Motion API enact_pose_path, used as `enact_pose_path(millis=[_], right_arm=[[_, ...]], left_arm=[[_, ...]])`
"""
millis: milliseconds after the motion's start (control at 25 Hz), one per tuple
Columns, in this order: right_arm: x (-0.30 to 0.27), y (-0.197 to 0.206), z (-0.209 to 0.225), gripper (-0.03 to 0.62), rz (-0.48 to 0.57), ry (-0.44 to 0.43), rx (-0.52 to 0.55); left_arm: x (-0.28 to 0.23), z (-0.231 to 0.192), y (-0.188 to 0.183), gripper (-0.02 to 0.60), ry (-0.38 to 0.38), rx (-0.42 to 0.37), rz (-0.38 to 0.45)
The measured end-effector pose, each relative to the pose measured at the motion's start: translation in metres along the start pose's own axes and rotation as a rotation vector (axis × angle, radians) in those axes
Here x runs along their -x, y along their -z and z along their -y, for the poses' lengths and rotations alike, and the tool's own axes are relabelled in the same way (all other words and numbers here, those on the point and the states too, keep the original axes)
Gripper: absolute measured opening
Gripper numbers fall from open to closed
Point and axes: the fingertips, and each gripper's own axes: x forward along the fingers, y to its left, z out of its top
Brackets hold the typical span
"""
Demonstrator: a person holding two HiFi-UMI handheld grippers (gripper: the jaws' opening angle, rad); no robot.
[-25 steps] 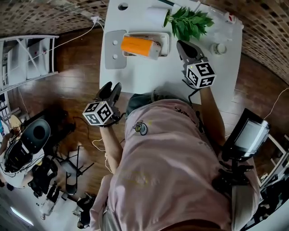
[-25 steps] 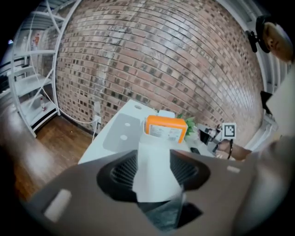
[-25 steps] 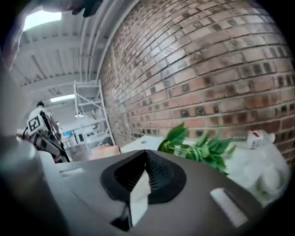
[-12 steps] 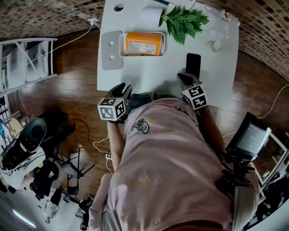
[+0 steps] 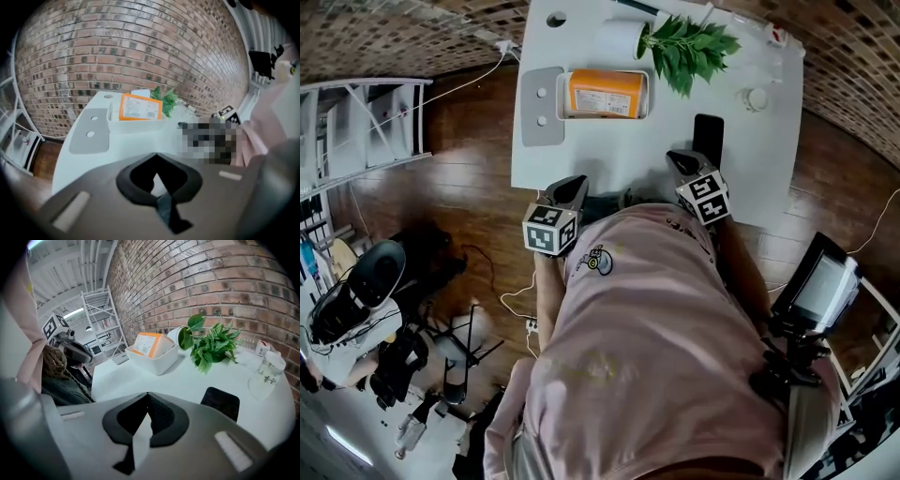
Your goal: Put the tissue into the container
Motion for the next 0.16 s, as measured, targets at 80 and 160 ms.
enact_pose_path(millis=[80, 160], right_arm=[[0.001, 0.002, -0.001, 0.002, -0.001, -0.001, -0.001], [0.003, 0.004, -0.001, 0.002, -0.001, -0.002, -0.005]], left_arm=[[0.004, 0.005, -0.009, 0.005, 0.033, 0.004, 0.055], [0.008, 0.013, -0.019, 0.005, 0.080, 0.006, 0.115]])
